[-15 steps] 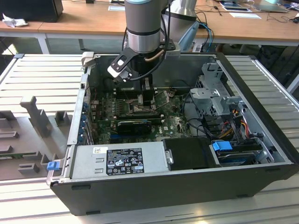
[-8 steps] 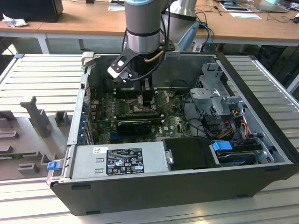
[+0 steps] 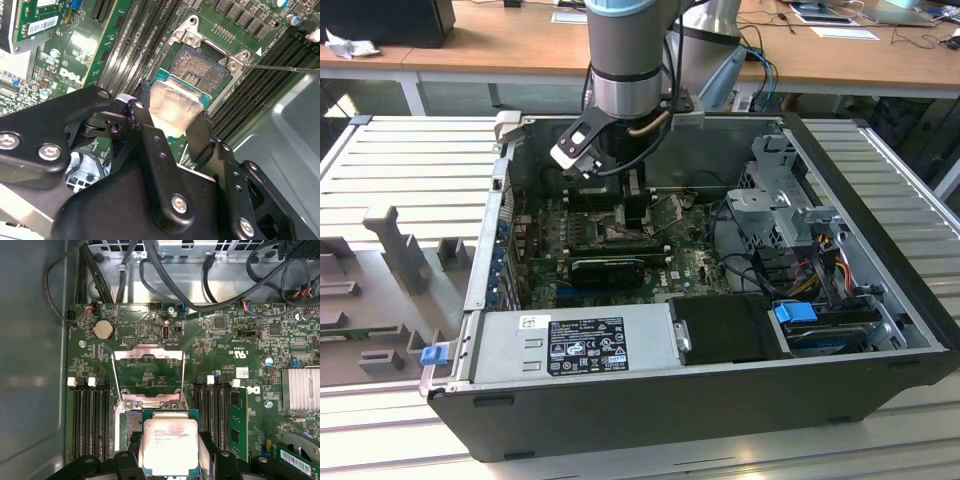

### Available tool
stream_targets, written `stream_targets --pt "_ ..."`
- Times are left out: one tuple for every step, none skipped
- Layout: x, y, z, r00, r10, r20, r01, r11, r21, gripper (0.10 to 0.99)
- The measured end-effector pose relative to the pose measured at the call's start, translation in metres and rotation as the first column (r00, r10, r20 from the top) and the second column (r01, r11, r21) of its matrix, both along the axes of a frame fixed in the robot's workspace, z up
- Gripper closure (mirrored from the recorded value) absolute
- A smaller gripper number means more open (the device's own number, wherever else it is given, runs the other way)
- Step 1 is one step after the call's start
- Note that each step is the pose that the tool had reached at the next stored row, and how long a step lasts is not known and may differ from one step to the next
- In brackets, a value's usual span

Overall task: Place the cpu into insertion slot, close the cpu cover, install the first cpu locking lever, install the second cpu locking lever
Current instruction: 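Place the cpu into insertion slot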

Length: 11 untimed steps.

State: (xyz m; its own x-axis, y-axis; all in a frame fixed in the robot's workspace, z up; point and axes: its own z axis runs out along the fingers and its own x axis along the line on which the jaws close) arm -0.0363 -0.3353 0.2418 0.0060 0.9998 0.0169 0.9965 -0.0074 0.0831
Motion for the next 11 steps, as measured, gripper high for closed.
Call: stream_targets --pt "0.0 0.0002 -0.0004 1.0 -0.001 -0.0003 0.001 1.0 0.0 0.557" --pt "0.0 0.0004 -0.0008 1.0 -0.001 -0.0006 0.001 1.0 0.0 0.557" --pt "0.0 0.0006 -0.0014 1.0 -0.002 -0.0009 0.002 1.0 0.0 0.557" --pt "0.0 0.0008 -0.0018 1.0 -0.002 -0.0013 0.002 1.0 0.0 0.557" --pt "0.0 0.0012 -0.0028 1.0 -0.004 -0.0022 0.004 1.0 0.0 0.557" --pt "0.0 0.0014 -0.0034 1.0 -0.005 -0.0026 0.005 1.0 0.0 0.557" --pt "0.0 0.0015 -0.0038 1.0 -0.005 -0.0029 0.005 1.0 0.0 0.557" --pt "0.0 0.0016 -0.0041 1.0 -0.006 -0.0031 0.006 1.0 0.0 0.557" --pt "0.0 0.0018 -0.0045 1.0 -0.006 -0.0032 0.006 1.0 0.0 0.557" --pt "0.0 0.002 -0.0047 1.0 -0.007 -0.0033 0.007 1.0 0.0 0.557" --pt "0.0 0.0022 -0.005 1.0 -0.007 -0.0034 0.007 1.0 0.0 0.557"
